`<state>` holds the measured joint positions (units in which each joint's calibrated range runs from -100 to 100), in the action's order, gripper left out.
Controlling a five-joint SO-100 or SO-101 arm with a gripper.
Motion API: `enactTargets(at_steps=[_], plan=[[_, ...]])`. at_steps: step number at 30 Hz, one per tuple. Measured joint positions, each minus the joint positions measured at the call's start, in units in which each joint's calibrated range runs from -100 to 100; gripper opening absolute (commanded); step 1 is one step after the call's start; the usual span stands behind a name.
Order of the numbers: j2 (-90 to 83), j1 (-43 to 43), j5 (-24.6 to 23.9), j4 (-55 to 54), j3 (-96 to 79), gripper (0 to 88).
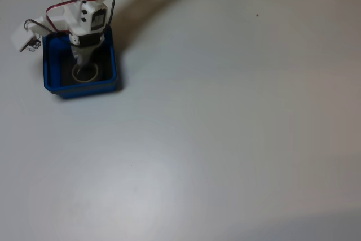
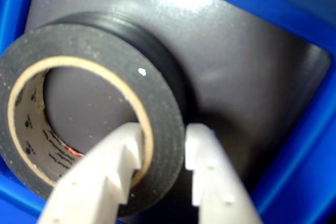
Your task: Pick the black tape roll and drop it in the blue box
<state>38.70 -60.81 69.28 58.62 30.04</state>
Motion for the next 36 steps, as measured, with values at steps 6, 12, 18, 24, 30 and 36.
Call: enactTargets(at_steps=[6,12,18,24,30,36], plan=[[0.0,0.0,0.0,0.0,0.0,1.2],[0.0,0.0,0.0,0.0,0.0,5.3],[-0.08,0.0,0.17,0.0,0.0,10.8],[-0.08,0.0,0.17,0.0,0.0,10.8],[-3.3,0.0,0.17,0.0,0.0,10.8],[-6.44,0.0,0.17,0.0,0.0,10.8]])
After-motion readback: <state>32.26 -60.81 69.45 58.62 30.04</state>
